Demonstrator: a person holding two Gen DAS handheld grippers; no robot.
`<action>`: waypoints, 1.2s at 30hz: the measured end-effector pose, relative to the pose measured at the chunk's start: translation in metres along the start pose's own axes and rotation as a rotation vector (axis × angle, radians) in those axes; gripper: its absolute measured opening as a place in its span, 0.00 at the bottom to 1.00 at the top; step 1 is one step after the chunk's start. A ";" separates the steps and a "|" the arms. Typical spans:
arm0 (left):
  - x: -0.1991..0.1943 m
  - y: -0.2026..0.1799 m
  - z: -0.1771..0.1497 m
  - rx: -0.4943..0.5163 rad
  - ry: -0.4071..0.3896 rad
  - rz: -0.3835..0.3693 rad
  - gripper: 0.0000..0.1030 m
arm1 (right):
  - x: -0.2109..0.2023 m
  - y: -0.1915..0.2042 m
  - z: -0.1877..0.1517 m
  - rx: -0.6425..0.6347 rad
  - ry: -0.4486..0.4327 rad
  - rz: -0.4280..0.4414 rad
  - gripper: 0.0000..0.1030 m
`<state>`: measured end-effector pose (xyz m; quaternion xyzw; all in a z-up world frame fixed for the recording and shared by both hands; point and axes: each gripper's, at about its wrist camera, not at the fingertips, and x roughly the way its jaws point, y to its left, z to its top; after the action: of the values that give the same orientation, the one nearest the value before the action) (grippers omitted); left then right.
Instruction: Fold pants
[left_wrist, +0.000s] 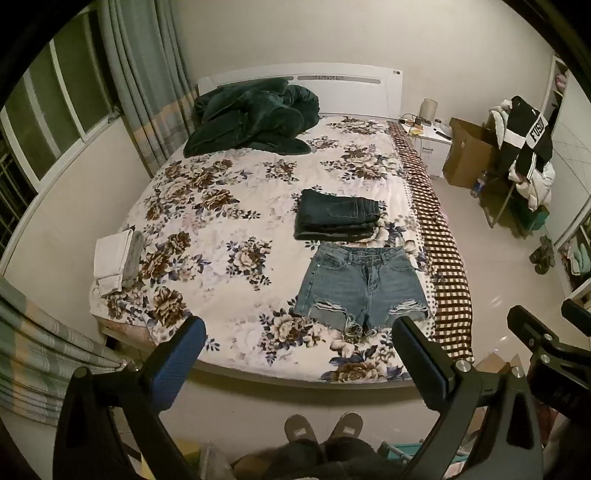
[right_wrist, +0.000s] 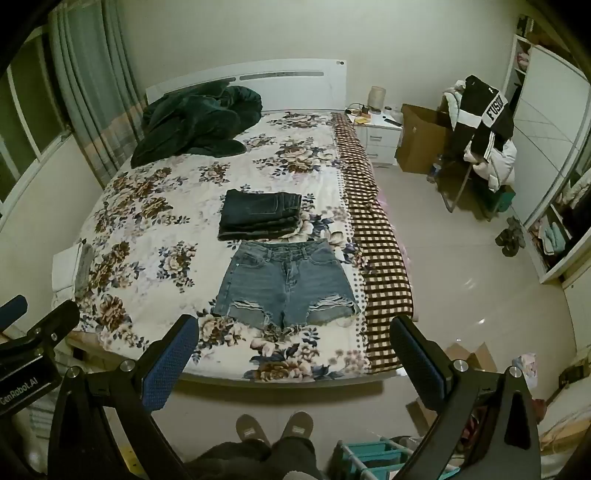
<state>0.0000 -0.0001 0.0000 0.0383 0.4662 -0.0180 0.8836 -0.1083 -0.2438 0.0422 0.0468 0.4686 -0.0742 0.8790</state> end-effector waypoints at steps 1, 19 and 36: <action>0.000 0.000 0.000 0.000 0.002 -0.002 1.00 | 0.000 0.000 0.000 0.001 0.000 0.001 1.00; 0.000 0.000 0.000 -0.003 0.005 -0.017 1.00 | 0.004 0.005 -0.001 0.004 0.002 0.004 1.00; 0.002 -0.002 0.013 -0.002 -0.001 -0.018 1.00 | -0.004 0.002 0.008 -0.007 0.001 0.006 1.00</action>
<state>0.0115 -0.0035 0.0053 0.0334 0.4662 -0.0254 0.8837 -0.1034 -0.2428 0.0502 0.0452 0.4693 -0.0702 0.8791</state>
